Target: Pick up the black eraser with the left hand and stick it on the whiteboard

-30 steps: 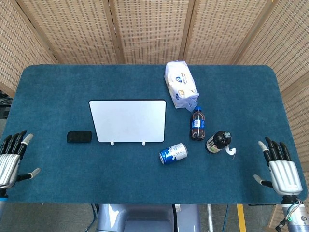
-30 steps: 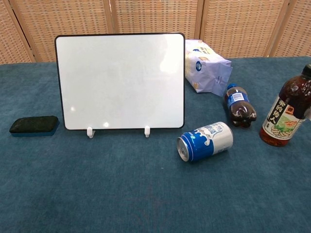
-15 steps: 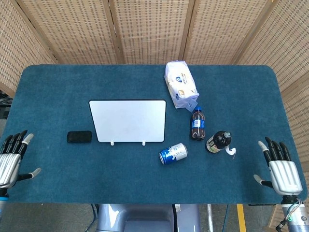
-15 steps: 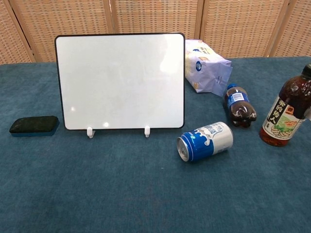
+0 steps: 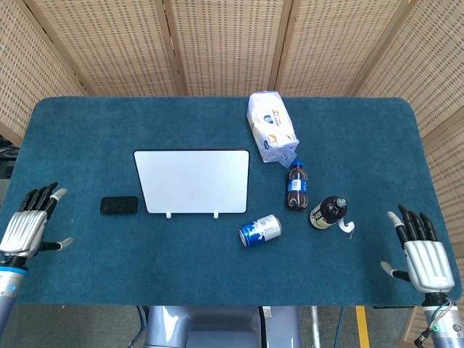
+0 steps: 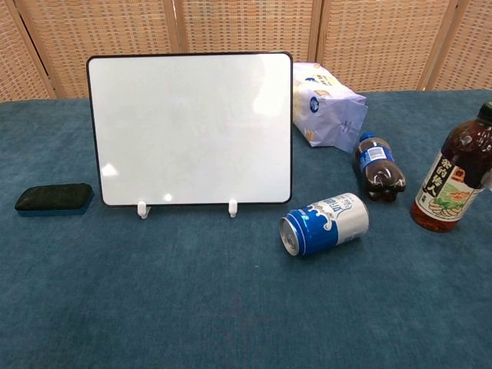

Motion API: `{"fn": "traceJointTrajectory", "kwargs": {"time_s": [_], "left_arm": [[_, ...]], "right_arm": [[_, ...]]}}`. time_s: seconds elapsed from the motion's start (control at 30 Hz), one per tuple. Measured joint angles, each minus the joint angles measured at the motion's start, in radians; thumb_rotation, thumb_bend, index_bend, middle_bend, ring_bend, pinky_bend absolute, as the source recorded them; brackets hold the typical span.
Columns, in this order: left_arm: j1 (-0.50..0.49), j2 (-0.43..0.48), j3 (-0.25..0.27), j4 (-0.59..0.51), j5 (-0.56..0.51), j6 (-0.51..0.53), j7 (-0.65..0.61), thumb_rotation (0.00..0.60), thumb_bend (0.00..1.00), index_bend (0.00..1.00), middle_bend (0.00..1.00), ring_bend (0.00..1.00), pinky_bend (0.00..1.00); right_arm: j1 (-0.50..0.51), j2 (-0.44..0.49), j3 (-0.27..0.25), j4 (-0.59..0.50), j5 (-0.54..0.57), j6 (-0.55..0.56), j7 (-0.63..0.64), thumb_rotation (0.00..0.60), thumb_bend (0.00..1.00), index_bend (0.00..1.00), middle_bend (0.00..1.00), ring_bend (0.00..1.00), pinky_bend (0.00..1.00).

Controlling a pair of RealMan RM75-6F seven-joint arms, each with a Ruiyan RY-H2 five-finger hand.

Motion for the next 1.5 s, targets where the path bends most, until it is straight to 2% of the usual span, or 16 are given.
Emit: {"fn": "traceJointTrajectory", "kwargs": {"time_s": [0.2,0.4,0.6,0.73,0.93,1.5], "left_arm": [[-0.083,-0.018,-0.031,0.067,-0.076,-0.144,-0.007,0.57,0.04,0.24,0.0,0.0,0.0],[-0.176,-0.09,-0.055,0.211,-0.161,-0.283,0.006,0.573,0.04,0.25,0.0,0.0,0.0],[-0.258,-0.202,-0.066,0.357,-0.227,-0.361,0.069,0.571,0.05,0.26,0.0,0.0,0.0],[-0.298,-0.258,-0.072,0.412,-0.268,-0.405,0.097,0.571,0.05,0.26,0.0,0.0,0.0],[-0.343,-0.3,-0.071,0.431,-0.292,-0.448,0.129,0.571,0.06,0.26,0.0,0.0,0.0],[-0.375,-0.31,-0.048,0.352,-0.329,-0.444,0.175,0.571,0.06,0.28,0.0,0.0,0.0]], "right_arm": [[0.0,-0.001,0.001,0.003,0.001,0.0,0.006,0.6,0.0,0.07,0.0,0.0,0.0],[0.0,0.0,0.008,0.008,0.01,0.003,0.02,0.6,0.0,0.07,0.0,0.0,0.0],[0.0,0.002,0.012,0.012,0.016,0.002,0.034,0.6,0.0,0.07,0.0,0.0,0.0],[-0.001,0.004,0.011,0.013,0.014,0.003,0.041,0.6,0.0,0.07,0.0,0.0,0.0],[0.0,0.005,0.013,0.016,0.015,0.003,0.05,0.6,0.0,0.07,0.0,0.0,0.0],[-0.001,0.003,0.015,0.022,0.008,0.013,0.07,0.6,0.0,0.07,0.0,0.0,0.0]]}}
